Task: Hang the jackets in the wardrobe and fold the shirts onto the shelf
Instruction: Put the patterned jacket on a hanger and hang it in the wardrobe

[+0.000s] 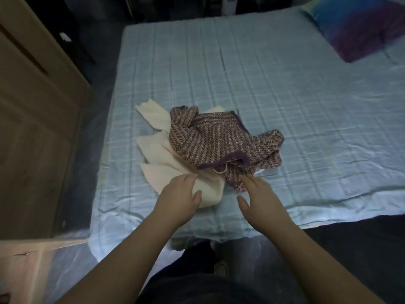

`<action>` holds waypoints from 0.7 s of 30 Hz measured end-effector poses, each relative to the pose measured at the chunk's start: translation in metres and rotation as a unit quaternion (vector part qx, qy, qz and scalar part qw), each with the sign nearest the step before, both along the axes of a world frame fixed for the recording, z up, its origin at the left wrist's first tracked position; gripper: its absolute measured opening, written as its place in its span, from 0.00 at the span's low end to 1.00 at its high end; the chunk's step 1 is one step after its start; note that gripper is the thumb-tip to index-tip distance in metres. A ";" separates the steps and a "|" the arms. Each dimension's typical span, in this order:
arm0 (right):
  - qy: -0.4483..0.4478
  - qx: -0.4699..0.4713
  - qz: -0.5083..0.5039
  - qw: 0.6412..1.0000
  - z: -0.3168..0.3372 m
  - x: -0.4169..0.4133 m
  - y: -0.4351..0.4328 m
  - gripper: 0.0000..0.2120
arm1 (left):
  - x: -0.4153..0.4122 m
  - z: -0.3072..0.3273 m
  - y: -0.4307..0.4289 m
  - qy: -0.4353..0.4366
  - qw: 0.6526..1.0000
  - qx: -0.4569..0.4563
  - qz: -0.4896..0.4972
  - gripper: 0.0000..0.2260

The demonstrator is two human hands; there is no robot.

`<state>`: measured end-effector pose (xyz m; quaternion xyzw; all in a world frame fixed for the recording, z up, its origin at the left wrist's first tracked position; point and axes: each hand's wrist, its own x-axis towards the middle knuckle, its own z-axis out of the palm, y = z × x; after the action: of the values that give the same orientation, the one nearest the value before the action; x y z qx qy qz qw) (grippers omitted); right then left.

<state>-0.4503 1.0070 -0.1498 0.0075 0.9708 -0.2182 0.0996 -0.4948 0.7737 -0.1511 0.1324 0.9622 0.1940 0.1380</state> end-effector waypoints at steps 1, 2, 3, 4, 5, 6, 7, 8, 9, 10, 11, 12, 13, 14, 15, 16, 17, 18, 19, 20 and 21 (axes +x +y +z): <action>0.001 -0.002 -0.003 1.000 -0.006 -0.010 0.001 0.26 | -0.012 -0.008 0.001 -0.003 1.000 0.003 -0.002 0.23; 0.004 -0.002 -0.004 1.000 -0.013 -0.020 0.002 0.25 | -0.024 -0.017 0.002 -0.005 1.000 0.005 -0.005 0.23; 0.005 0.001 -0.003 1.000 -0.021 -0.030 0.003 0.25 | -0.038 -0.027 0.002 -0.008 1.000 0.007 -0.008 0.22; -0.001 0.003 -0.002 1.000 -0.030 -0.041 0.005 0.24 | -0.052 -0.038 0.003 -0.014 1.000 0.008 -0.011 0.22; -0.012 0.006 -0.001 1.000 -0.039 -0.052 0.006 0.24 | -0.066 -0.048 0.004 -0.021 1.000 0.009 -0.017 0.21; -0.023 0.010 0.001 1.000 -0.046 -0.064 0.008 0.24 | -0.081 -0.059 0.006 -0.025 0.999 0.009 -0.027 0.21; -0.036 0.015 0.007 0.999 -0.054 -0.077 0.009 0.24 | -0.095 -0.070 0.009 -0.026 0.999 0.010 -0.039 0.21; -0.044 0.021 0.015 0.999 -0.062 -0.090 0.010 0.25 | -0.108 -0.080 0.012 -0.025 0.998 0.012 -0.050 0.21; -0.046 0.027 0.024 0.998 -0.071 -0.105 0.011 0.26 | -0.122 -0.091 0.016 -0.023 0.998 0.009 -0.062 0.21; -0.044 0.035 0.033 0.998 -0.079 -0.119 0.013 0.27 | -0.133 -0.102 0.020 -0.020 0.997 -0.003 -0.077 0.23; -0.043 0.049 0.042 0.997 -0.088 -0.134 0.014 0.28 | -0.144 -0.113 0.024 -0.018 0.995 -0.023 -0.095 0.25; -0.045 0.068 0.051 0.995 -0.096 -0.147 0.015 0.28 | -0.153 -0.123 0.027 -0.017 0.992 -0.049 -0.113 0.28; -0.047 0.091 0.059 0.993 -0.104 -0.159 0.017 0.29 | -0.160 -0.134 0.030 -0.021 0.989 -0.075 -0.129 0.30; -0.052 0.117 0.064 0.990 -0.112 -0.168 0.019 0.29 | -0.166 -0.144 0.032 -0.028 0.985 -0.097 -0.142 0.32; -0.062 0.143 0.065 0.986 -0.120 -0.175 0.023 0.29 | -0.170 -0.155 0.032 -0.037 0.981 -0.112 -0.153 0.33; -0.077 0.167 0.068 0.981 -0.127 -0.181 0.027 0.30 | -0.174 -0.165 0.032 -0.044 0.978 -0.124 -0.162 0.33; -0.096 0.188 0.075 0.975 -0.134 -0.186 0.031 0.31 | -0.177 -0.174 0.031 -0.049 0.975 -0.136 -0.170 0.33; -0.115 0.205 0.087 0.968 -0.141 -0.189 0.035 0.31 | -0.180 -0.181 0.030 -0.052 0.972 -0.146 -0.175 0.33; -0.127 0.218 0.099 0.962 -0.148 -0.193 0.038 0.31 | -0.183 -0.188 0.029 -0.052 0.971 -0.151 -0.176 0.32; -0.132 0.226 0.107 0.959 -0.153 -0.197 0.041 0.30 | -0.185 -0.193 0.028 -0.052 0.971 -0.152 -0.177 0.31; -0.131 0.228 0.108 0.959 -0.158 -0.202 0.042 0.29 | -0.188 -0.196 0.028 -0.051 0.971 -0.149 -0.177 0.30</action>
<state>-0.6519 1.0490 -0.3076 -0.0468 0.9682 0.0242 0.2445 -0.6824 0.8020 -0.3475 0.2686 0.9332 0.0273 0.2373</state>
